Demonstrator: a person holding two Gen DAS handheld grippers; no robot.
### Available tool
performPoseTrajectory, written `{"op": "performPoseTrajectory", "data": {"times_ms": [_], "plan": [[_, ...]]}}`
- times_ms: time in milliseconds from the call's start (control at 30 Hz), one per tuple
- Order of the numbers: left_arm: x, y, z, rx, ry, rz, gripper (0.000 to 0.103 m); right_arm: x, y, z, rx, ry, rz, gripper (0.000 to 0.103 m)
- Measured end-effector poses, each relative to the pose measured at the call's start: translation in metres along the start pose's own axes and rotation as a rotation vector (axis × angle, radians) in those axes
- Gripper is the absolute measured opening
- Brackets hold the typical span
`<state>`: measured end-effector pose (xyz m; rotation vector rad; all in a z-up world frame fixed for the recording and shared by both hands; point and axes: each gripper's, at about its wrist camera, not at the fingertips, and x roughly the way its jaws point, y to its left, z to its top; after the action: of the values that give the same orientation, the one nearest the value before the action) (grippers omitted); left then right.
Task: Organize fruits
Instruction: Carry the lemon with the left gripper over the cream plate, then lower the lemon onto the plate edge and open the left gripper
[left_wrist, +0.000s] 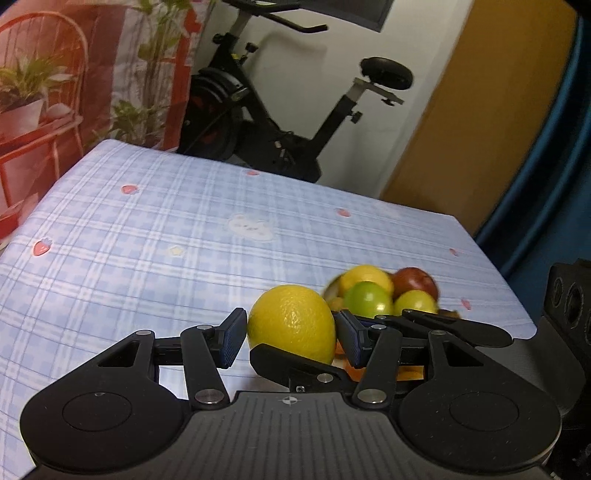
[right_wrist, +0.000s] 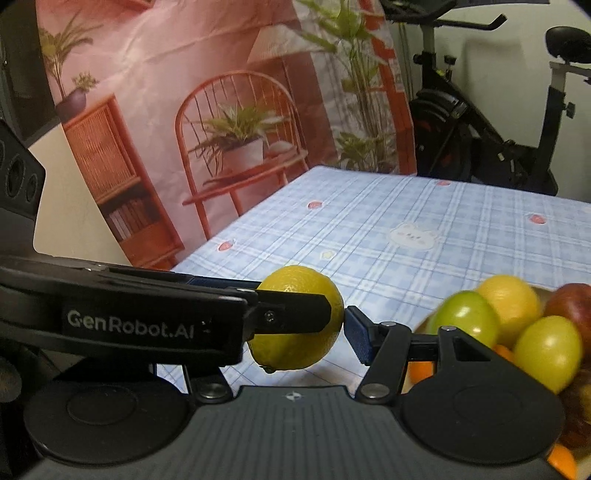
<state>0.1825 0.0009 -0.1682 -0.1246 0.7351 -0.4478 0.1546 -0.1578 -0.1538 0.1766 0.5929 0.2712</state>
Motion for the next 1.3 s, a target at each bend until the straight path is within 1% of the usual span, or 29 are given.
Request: {"op": "performPoseTrajectory", "data": {"times_ms": [167,367,467,500,533,600,733,867,1000,1100,1167,1233,1300], "plan": [[0.000,-0.027,-0.009,0.046,0.019,-0.026,0.056,-0.031,-0.010,-0.011,0.045,-0.036,-0.017,0.060],[0.001,-0.052,-0.025,0.091,0.042,-0.063,0.055,-0.061,-0.027,-0.034,0.116,-0.046,-0.049,0.057],[0.000,-0.068,-0.025,0.141,0.023,-0.064,0.055,-0.072,-0.035,-0.040,0.144,-0.065,-0.049,0.054],[0.001,-0.072,-0.024,0.160,0.006,-0.068,0.055,-0.075,-0.036,-0.039,0.146,-0.077,-0.048,0.050],[0.005,-0.073,-0.025,0.172,0.000,-0.093,0.051,-0.078,-0.037,-0.039,0.144,-0.090,-0.045,0.048],[0.008,-0.075,-0.026,0.149,0.012,-0.093,0.048,-0.077,-0.037,-0.040,0.132,-0.085,-0.043,0.048],[0.008,-0.074,-0.027,0.142,0.031,-0.099,0.048,-0.077,-0.032,-0.044,0.089,-0.088,-0.027,0.048],[0.009,-0.073,-0.027,0.139,0.029,-0.103,0.048,-0.075,-0.033,-0.044,0.089,-0.089,-0.016,0.048],[0.013,-0.068,-0.018,0.115,0.039,-0.117,0.048,-0.074,-0.030,-0.044,0.066,-0.095,-0.022,0.048],[0.005,-0.054,-0.012,0.060,-0.006,-0.129,0.048,-0.074,-0.030,-0.044,0.061,-0.100,-0.030,0.048],[-0.003,-0.043,-0.009,0.029,-0.036,-0.123,0.048,-0.075,-0.030,-0.044,0.062,-0.103,-0.035,0.048],[-0.009,-0.031,-0.010,-0.014,-0.050,-0.116,0.048,-0.076,-0.031,-0.044,0.066,-0.109,-0.039,0.048],[-0.010,-0.018,-0.014,-0.054,-0.043,-0.110,0.048,-0.076,-0.035,-0.044,0.080,-0.117,-0.040,0.048]]}}
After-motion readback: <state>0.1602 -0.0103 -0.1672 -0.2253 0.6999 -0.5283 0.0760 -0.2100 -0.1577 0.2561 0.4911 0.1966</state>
